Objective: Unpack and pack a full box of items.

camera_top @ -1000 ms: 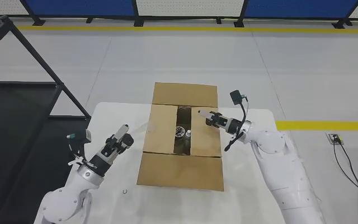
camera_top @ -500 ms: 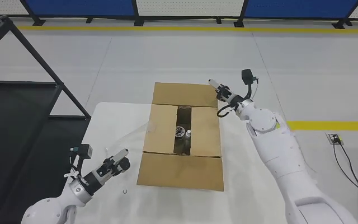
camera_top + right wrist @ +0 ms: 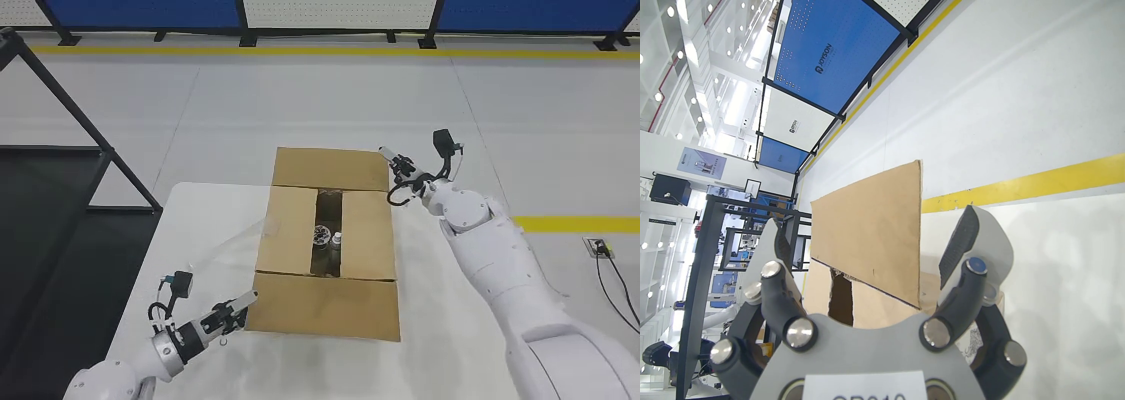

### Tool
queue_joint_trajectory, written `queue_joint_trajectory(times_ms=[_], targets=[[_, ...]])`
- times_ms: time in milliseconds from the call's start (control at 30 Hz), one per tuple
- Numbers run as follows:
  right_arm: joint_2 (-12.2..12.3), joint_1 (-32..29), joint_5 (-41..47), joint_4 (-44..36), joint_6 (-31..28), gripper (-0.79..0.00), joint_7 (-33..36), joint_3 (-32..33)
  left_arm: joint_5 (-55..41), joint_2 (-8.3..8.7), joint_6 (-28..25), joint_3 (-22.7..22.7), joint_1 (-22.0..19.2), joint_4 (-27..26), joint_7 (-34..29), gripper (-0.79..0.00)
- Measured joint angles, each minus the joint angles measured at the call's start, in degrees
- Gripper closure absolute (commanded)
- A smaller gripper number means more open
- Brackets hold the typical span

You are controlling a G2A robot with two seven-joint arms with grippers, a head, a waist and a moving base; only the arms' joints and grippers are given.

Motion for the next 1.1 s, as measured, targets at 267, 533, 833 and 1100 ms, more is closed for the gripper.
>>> queue_joint_trajectory(times_ms=[267,533,833,1100], targets=[[0.0,0.0,0.0,0.0,0.0,-0.785,0.0,0.0,-0.1,-0.01,0.0,0.0,0.0,0.0,0.0,-0.785],[0.0,0.0,0.0,0.0,0.0,-0.785,0.0,0.0,-0.1,-0.01,0.0,0.0,0.0,0.0,0.0,-0.785],[-0.1,-0.7,-0.2,-0.9,0.8,-0.785,-0.6,-0.2,0.5,0.02,0.1,0.4,0.1,0.0,0.2,-0.785],[-0.5,-4.4,0.1,-6.7,3.6,-0.785,0.0,-0.5,1.4,0.42,-0.1,2.2,-0.5,0.1,0.1,-0.785]])
